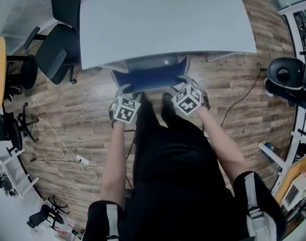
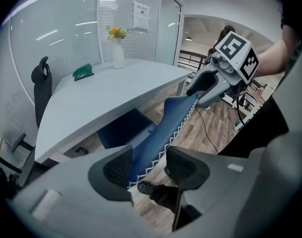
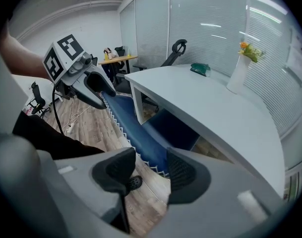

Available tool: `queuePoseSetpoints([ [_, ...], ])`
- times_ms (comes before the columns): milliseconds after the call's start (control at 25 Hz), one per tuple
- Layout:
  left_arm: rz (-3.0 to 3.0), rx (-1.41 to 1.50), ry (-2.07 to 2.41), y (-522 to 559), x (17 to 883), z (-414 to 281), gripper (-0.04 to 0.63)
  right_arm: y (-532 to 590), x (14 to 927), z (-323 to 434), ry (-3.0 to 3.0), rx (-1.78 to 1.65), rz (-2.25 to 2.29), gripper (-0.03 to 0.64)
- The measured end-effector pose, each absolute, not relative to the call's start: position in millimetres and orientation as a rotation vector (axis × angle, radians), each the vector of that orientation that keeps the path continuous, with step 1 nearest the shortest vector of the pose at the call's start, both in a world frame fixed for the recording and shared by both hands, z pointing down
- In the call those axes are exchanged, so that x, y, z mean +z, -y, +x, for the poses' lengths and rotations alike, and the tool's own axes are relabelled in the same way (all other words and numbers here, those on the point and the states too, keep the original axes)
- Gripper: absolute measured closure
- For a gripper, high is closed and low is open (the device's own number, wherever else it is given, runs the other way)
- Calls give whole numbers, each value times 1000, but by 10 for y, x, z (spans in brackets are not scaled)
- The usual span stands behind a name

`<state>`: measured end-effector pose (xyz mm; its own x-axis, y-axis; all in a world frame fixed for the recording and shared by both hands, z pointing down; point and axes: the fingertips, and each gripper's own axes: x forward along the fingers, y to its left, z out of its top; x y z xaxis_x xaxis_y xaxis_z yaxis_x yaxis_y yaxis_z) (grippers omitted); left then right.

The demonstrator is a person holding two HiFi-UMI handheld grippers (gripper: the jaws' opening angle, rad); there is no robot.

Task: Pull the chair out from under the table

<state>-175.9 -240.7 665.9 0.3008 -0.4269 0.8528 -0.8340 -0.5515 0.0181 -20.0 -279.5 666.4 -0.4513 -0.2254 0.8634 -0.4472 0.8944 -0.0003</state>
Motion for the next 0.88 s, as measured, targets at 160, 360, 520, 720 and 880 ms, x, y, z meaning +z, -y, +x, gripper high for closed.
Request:
queuePoseSetpoints([
  [160, 2092, 1184, 1121, 2311, 6690, -1745, 390, 2688, 6683, -183, 2059, 291, 491, 420],
  [360, 2052, 1206, 1104, 2059, 6770, -1684, 390, 2449, 6756, -137, 2049, 296, 474, 420],
  [520, 2037, 1204, 1098, 1875, 6823, -1596, 390, 2307, 6808, -47, 2036, 298, 479, 419],
  [720, 2028, 1205, 1093, 1689, 6859, -1547, 390, 2127, 6846, 1, 2012, 301, 479, 419],
  [880, 2056, 1210, 1080, 1580, 6825, -1584, 391, 1980, 6827, -22, 2002, 314, 491, 419],
])
